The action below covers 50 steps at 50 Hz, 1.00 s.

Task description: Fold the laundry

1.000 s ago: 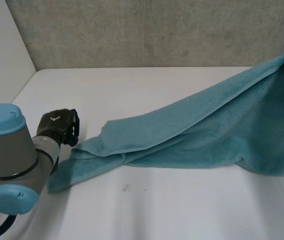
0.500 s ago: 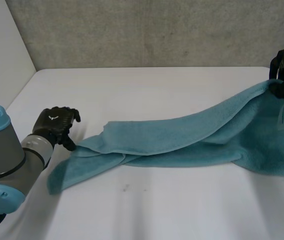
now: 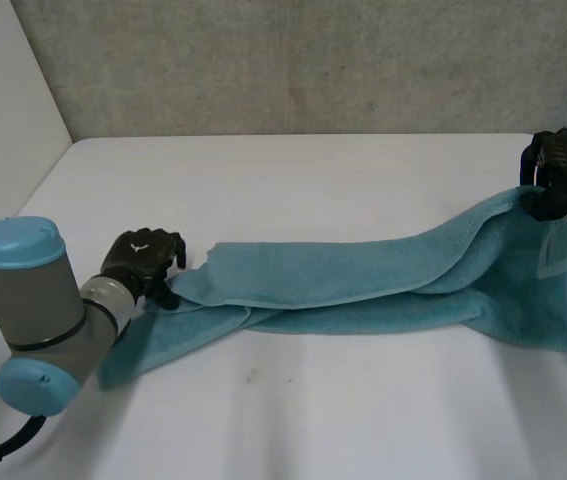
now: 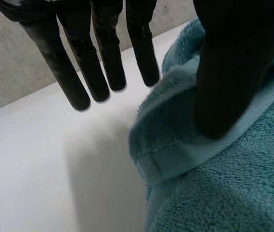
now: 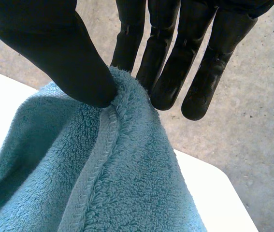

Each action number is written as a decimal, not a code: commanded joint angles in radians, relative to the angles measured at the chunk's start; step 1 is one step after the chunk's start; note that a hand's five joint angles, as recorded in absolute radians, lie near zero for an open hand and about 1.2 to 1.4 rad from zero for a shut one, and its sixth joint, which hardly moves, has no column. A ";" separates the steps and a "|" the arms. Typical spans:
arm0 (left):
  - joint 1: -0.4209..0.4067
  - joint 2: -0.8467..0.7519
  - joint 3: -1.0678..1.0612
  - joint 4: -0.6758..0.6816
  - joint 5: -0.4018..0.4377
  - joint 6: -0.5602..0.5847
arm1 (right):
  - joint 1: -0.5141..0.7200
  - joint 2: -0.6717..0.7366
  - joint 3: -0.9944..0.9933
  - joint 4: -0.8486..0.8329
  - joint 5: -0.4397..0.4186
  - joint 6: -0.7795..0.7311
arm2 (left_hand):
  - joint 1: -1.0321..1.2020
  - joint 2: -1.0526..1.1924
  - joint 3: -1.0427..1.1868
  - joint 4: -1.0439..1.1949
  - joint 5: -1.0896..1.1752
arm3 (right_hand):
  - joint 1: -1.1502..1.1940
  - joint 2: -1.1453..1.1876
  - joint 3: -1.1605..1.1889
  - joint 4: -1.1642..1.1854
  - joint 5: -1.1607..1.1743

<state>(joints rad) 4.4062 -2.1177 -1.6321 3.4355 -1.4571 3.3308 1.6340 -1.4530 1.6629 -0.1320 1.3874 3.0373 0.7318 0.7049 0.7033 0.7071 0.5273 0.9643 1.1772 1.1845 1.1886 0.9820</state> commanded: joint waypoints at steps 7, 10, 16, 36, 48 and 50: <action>-0.002 -0.024 0.069 -0.018 0.041 -0.076 | -0.005 0.002 -0.026 0.006 -0.005 -0.034 | 0.664 0.691 0.693 0.689 0.694 | 0.432 0.219 0.212 0.208 0.240; 0.009 0.066 0.058 -0.062 0.038 -0.071 | -0.010 -0.001 -0.048 0.023 -0.005 -0.072 | 0.664 0.691 0.693 0.689 0.694 | 0.432 0.219 0.212 0.208 0.240; 0.079 0.295 0.002 -0.119 0.031 -0.068 | -0.013 -0.021 -0.107 0.196 -0.014 -0.244 | 0.664 0.691 0.693 0.689 0.694 | 0.432 0.219 0.212 0.208 0.240; 0.179 0.400 -0.218 -0.239 0.043 0.413 | -0.002 0.094 -0.051 0.583 0.005 -0.799 | 0.664 0.691 0.693 0.689 0.694 | 0.432 0.219 0.212 0.208 0.240; 0.128 0.119 0.260 -0.225 -0.008 0.450 | 0.095 0.321 -0.495 0.414 0.154 -0.686 | 0.664 0.691 0.693 0.689 0.694 | 0.432 0.219 0.212 0.208 0.240; 0.110 0.114 0.421 -0.205 -0.038 0.429 | 0.130 0.335 -0.680 0.373 0.211 -0.634 | 0.664 0.691 0.693 0.689 0.694 | 0.432 0.219 0.212 0.208 0.240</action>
<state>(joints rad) 4.5593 -1.9477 -1.5728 3.2064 -1.4418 3.7960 1.6772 -1.1777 1.3657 0.3373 1.4816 2.2844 1.1385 1.2000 1.1936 1.1951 0.9668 0.9643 1.1818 1.1846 1.1886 0.9825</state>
